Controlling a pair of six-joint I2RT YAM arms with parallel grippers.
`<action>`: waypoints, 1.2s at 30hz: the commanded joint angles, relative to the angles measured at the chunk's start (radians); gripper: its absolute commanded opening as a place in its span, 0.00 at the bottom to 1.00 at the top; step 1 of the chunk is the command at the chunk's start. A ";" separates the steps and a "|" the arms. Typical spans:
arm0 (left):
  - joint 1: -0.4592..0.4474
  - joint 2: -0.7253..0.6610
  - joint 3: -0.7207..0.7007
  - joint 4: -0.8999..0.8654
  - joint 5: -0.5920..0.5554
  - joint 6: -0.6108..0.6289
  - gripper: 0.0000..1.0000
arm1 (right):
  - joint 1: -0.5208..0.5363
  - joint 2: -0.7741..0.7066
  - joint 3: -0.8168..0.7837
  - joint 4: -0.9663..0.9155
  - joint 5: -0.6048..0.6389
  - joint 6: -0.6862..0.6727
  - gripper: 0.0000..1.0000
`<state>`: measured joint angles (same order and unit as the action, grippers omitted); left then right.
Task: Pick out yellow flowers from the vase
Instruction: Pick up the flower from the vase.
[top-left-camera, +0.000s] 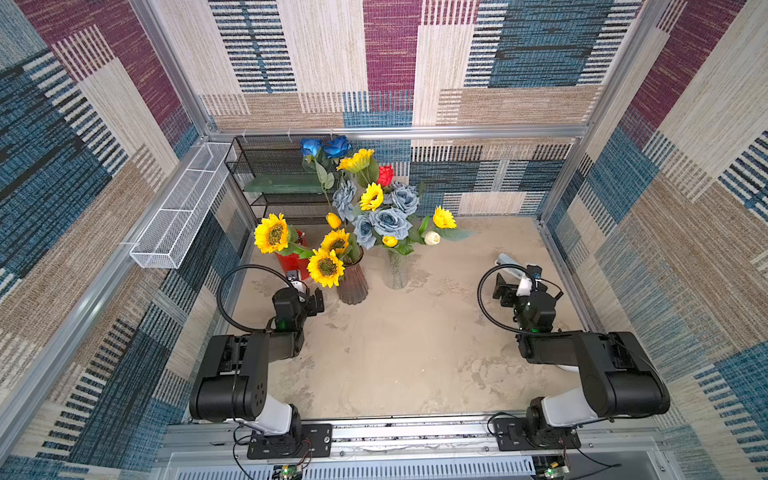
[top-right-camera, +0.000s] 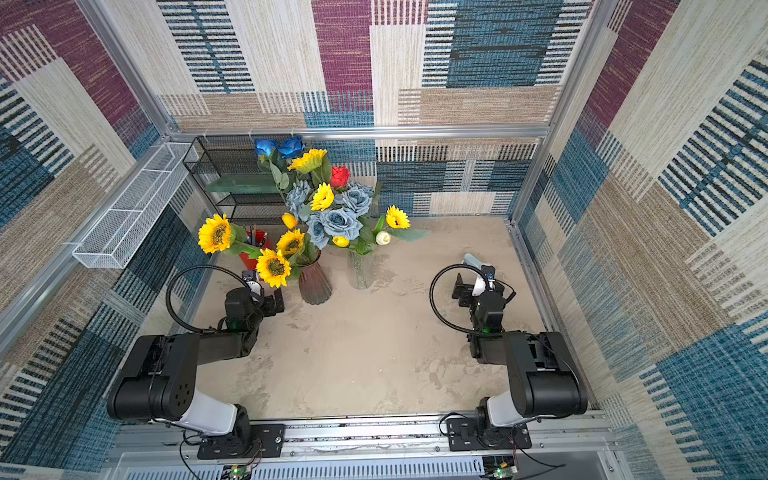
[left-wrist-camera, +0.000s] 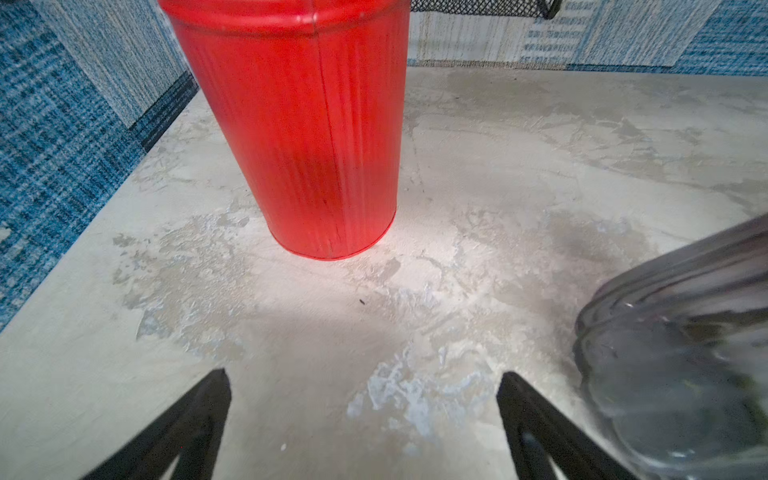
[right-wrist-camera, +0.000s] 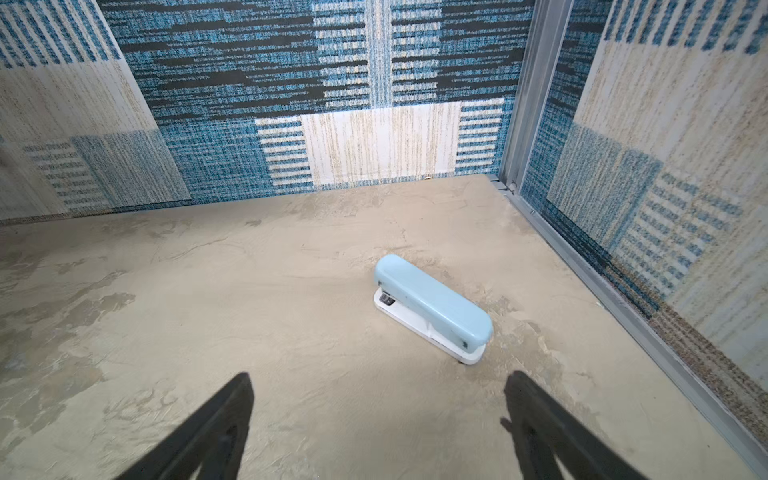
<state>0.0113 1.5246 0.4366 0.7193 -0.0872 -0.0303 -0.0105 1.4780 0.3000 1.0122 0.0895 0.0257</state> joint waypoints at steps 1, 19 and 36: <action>0.003 -0.007 0.038 -0.047 0.033 0.024 0.99 | 0.001 0.001 0.003 0.012 0.006 0.004 0.96; 0.003 -0.007 0.039 -0.054 0.034 0.022 0.99 | -0.002 -0.001 0.003 0.014 0.001 0.006 0.96; 0.006 -0.148 0.066 -0.227 -0.120 -0.046 0.99 | 0.043 -0.094 0.169 -0.322 0.207 0.042 0.96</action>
<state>0.0193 1.4368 0.4824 0.5900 -0.1192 -0.0505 0.0212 1.3994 0.4076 0.8539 0.1787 0.0380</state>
